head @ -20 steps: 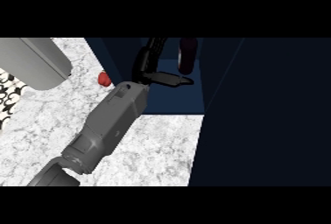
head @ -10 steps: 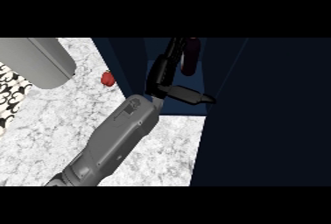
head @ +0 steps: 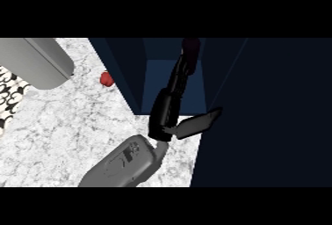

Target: Pick up the wine, place it into the cabinet and close the cabinet

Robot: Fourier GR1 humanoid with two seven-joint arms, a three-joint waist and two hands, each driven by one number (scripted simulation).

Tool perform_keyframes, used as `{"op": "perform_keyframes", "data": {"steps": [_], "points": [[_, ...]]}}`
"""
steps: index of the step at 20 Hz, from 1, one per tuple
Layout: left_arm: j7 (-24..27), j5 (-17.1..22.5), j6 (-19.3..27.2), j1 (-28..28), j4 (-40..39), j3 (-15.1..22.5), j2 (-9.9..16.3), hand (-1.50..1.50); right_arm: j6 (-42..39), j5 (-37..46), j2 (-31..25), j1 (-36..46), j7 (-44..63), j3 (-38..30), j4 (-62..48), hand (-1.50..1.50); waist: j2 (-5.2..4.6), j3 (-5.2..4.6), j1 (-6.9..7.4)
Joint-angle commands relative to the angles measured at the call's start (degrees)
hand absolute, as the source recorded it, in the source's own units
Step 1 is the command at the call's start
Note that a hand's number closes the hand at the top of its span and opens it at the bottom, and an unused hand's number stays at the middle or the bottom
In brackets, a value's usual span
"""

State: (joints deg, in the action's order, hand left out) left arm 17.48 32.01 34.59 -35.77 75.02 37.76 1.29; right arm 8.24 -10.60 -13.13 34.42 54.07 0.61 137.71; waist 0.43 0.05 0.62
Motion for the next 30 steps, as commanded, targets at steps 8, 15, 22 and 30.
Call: {"op": "perform_keyframes", "data": {"steps": [8,15,22,30], "points": [[1.4,-6.0,9.4,23.1,25.2,12.5,1.5,1.50,1.6,0.3,-1.9,0.7,4.7,-0.9,5.0,-1.50,0.00,-0.08,-0.26],[-1.9,-5.8,2.5,30.3,38.8,13.8,11.9,1.50,1.6,-0.6,-3.4,4.5,6.6,-1.3,1.9,-1.50,-0.12,-0.09,-0.32],[5.6,-0.1,-10.1,40.8,44.0,8.8,24.4,1.50,-4.0,-2.6,-0.7,0.3,1.9,9.8,5.0,1.50,-0.22,-0.17,0.16],[8.9,9.7,-20.9,48.4,49.8,-5.2,36.0,1.50,-0.1,-5.6,8.6,4.1,5.1,19.3,1.8,1.50,-0.16,-0.26,0.85]]}}
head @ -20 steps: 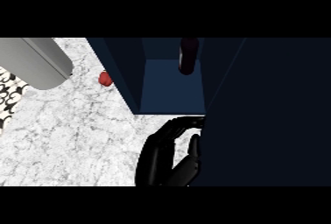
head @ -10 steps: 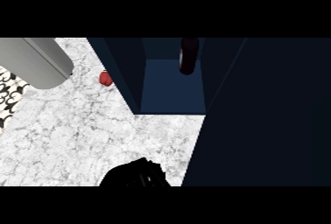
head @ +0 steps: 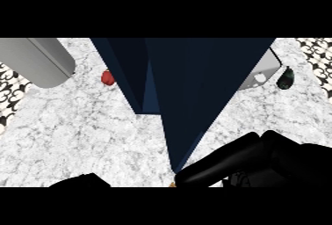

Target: Pick up the wine, place it into the cabinet and close the cabinet

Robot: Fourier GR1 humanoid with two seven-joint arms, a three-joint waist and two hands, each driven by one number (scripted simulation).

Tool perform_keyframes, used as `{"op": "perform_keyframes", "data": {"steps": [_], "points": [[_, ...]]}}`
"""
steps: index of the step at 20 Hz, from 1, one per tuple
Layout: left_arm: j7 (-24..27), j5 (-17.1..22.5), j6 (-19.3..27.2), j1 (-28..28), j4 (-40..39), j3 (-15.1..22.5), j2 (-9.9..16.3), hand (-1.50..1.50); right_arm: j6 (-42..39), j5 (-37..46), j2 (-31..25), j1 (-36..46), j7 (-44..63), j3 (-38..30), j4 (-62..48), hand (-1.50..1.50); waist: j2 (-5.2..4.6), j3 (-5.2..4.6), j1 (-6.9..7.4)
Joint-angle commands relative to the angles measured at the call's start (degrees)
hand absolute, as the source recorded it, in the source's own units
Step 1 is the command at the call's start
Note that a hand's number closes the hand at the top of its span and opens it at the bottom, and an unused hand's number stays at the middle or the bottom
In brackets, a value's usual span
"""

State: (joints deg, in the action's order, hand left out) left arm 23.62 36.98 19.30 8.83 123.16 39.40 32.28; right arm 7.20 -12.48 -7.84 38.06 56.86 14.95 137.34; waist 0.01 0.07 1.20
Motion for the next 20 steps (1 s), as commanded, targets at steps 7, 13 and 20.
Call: {"op": "perform_keyframes", "data": {"steps": [7,13,20], "points": [[8.2,13.7,-17.6,13.1,-1.8,-21.5,12.1,1.50,5.4,4.4,7.7,7.0,3.9,16.6,-4.1,1.50,0.54,-0.33,0.47],[6.6,21.1,-28.4,15.8,-3.7,-32.1,17.8,1.50,11.2,6.0,7.8,18.9,-3.9,18.8,-19.8,1.50,0.23,-0.22,0.80],[3.5,26.1,-34.9,16.3,-5.6,-36.2,20.5,1.50,18.4,7.3,7.8,30.2,-15.7,18.9,-43.0,1.50,-0.34,-0.27,2.44]]}}
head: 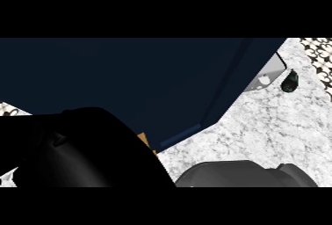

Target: Pick up the wine, place it into the cabinet and close the cabinet

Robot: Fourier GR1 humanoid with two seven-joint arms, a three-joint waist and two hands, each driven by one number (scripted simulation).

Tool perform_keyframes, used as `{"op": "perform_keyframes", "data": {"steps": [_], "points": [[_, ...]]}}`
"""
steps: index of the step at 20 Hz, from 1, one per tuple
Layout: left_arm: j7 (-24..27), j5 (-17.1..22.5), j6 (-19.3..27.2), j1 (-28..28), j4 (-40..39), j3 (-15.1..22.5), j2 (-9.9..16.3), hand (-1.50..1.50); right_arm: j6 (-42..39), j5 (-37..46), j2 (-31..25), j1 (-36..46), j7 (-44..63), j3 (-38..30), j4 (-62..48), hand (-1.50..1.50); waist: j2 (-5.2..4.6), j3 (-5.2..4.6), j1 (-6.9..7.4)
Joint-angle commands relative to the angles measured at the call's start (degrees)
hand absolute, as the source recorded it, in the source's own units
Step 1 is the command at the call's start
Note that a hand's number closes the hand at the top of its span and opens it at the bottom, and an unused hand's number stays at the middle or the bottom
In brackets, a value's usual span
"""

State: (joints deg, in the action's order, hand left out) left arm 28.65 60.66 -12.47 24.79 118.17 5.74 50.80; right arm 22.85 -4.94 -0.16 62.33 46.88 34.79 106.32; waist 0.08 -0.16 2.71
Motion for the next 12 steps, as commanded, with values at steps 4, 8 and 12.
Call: {"op": "perform_keyframes", "data": {"steps": [4,8,12], "points": [[-2.0,6.5,-8.0,-0.9,-5.6,-7.0,2.7,1.50,2.8,-5.3,0.2,10.6,-9.5,-5.0,-22.0,1.50,-0.64,-0.02,0.29],[-1.9,6.0,-10.2,2.7,-4.7,-9.3,2.7,1.50,1.7,-8.4,0.2,11.4,-17.5,-6.9,-33.7,1.50,-0.66,0.03,1.26],[-3.1,6.1,-9.5,0.4,-5.4,-9.6,2.1,1.50,0.3,-9.1,0.2,14.7,-22.8,-10.9,-44.7,1.50,-0.74,0.07,0.24]]}}
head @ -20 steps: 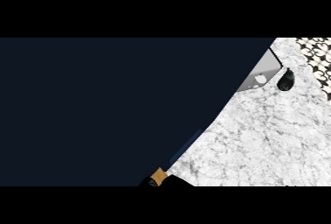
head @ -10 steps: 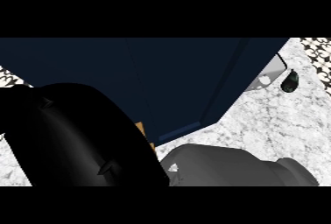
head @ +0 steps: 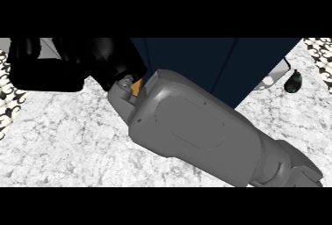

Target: Pick up the wine, place it into the cabinet and close the cabinet

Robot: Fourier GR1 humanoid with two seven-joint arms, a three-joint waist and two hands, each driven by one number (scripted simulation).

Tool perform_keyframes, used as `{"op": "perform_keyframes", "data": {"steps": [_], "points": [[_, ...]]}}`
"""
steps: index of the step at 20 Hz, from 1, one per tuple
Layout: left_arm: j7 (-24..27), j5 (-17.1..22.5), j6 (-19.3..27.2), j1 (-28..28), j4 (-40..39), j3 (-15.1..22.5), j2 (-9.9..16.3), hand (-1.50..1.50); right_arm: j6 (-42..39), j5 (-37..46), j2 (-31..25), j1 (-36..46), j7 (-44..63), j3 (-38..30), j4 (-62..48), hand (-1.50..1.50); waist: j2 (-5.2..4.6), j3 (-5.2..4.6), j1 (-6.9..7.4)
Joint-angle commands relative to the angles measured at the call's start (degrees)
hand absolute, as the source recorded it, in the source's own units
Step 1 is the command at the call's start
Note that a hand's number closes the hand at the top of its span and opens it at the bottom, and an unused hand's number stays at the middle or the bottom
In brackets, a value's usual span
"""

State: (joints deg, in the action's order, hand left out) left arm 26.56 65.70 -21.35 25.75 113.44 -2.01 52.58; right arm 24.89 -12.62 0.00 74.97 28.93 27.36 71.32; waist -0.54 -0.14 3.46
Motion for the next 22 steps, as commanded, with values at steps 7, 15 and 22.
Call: {"op": "perform_keyframes", "data": {"steps": [7,15,22], "points": [[-3.5,4.8,0.3,-2.3,-0.8,-4.9,1.9,1.50,-4.9,-0.3,-2.6,0.6,-12.1,-5.4,-19.5,1.50,-0.59,0.07,-1.18],[-3.5,3.2,1.2,-1.3,0.9,-3.5,0.4,1.50,-7.9,0.9,-7.6,-4.9,-19.1,-4.8,-21.1,1.50,-1.45,0.05,-1.19],[-3.9,3.2,3.0,-2.6,2.0,-4.1,0.5,1.50,-7.7,2.0,-7.5,-6.9,-21.3,-3.9,-21.6,1.50,-1.37,0.06,-1.81]]}}
